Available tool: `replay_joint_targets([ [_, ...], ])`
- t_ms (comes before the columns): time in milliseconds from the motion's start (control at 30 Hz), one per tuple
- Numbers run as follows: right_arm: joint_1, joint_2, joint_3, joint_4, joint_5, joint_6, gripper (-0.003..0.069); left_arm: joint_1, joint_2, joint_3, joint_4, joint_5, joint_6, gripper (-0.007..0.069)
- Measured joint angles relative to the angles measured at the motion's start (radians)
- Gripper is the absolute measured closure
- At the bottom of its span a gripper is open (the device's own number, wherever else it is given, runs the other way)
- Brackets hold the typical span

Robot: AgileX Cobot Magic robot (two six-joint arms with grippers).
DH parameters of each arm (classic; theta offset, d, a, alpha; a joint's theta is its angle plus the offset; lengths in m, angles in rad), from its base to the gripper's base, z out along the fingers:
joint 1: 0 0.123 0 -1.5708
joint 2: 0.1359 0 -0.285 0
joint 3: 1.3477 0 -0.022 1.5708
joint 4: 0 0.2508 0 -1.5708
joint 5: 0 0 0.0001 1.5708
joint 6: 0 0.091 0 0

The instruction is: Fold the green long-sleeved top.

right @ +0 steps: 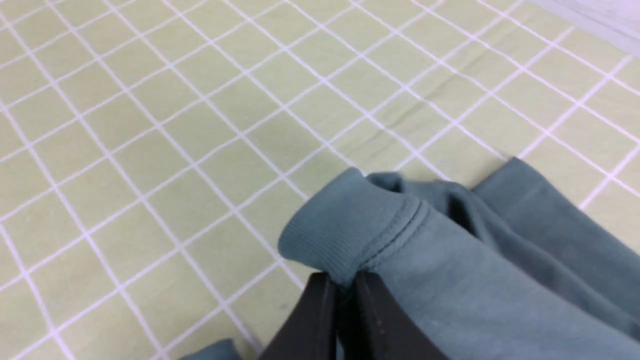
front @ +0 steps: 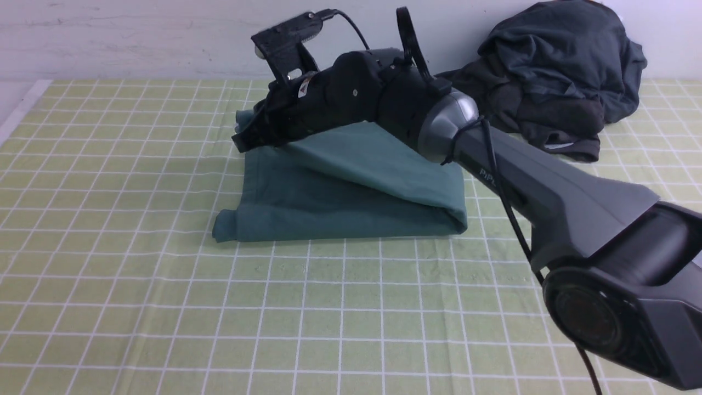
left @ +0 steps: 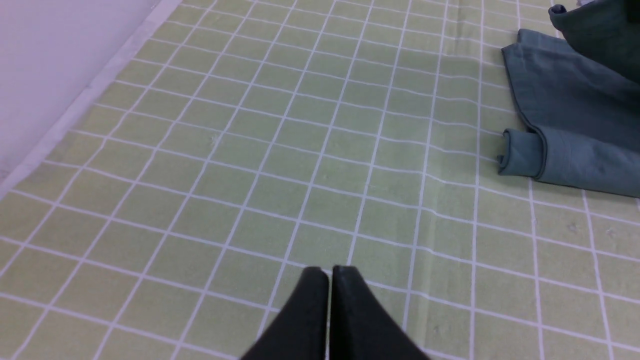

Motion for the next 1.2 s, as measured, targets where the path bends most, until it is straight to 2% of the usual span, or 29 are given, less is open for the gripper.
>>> replay_joint_targets([
  [133,0.016,0.048,0.001,0.006,0.005,-0.005,0.0584,0.000,0.000,0.000,0.000,0.000,0.000,0.0628],
  [167,0.022,0.061,0.003,0.006,0.011,-0.005,0.0534,0.000,0.000,0.000,0.000,0.000,0.000,0.0628],
  [200,0.024,0.063,0.003,0.006,0.011,-0.005,0.0528,0.000,0.000,0.000,0.000,0.000,0.000,0.0628],
  [233,0.030,0.063,0.005,0.007,0.014,-0.005,0.0467,0.000,0.000,0.000,0.000,0.000,0.000,0.0628],
  [267,0.032,0.054,0.005,0.007,0.013,-0.005,0.0439,0.000,0.000,0.000,0.000,0.000,0.000,0.0628],
  [400,0.031,0.017,0.002,0.008,0.007,-0.007,0.0401,0.000,0.000,0.000,0.000,0.000,0.000,0.0628],
  [500,0.030,0.004,0.000,0.009,0.000,-0.008,0.0424,0.000,0.000,0.000,0.000,0.000,0.000,0.0628],
  [700,0.030,0.062,0.001,0.051,-0.008,-0.005,0.0609,0.000,0.000,0.000,0.000,0.000,0.000,0.0628],
  [767,0.033,0.081,0.002,0.079,-0.008,-0.005,0.0650,0.000,0.000,0.000,0.000,0.000,0.000,0.0628],
  [1000,0.048,0.086,0.002,0.092,0.018,-0.008,0.0670,0.000,0.000,0.000,0.000,0.007,0.000,0.0628],
  [1100,0.044,0.081,0.002,0.092,0.098,-0.006,0.0671,0.000,0.000,0.000,0.000,0.020,0.000,0.0628],
  [1200,0.020,0.013,0.003,0.078,0.292,-0.005,0.0671,0.000,0.000,0.000,0.000,0.036,0.000,0.0628],
])
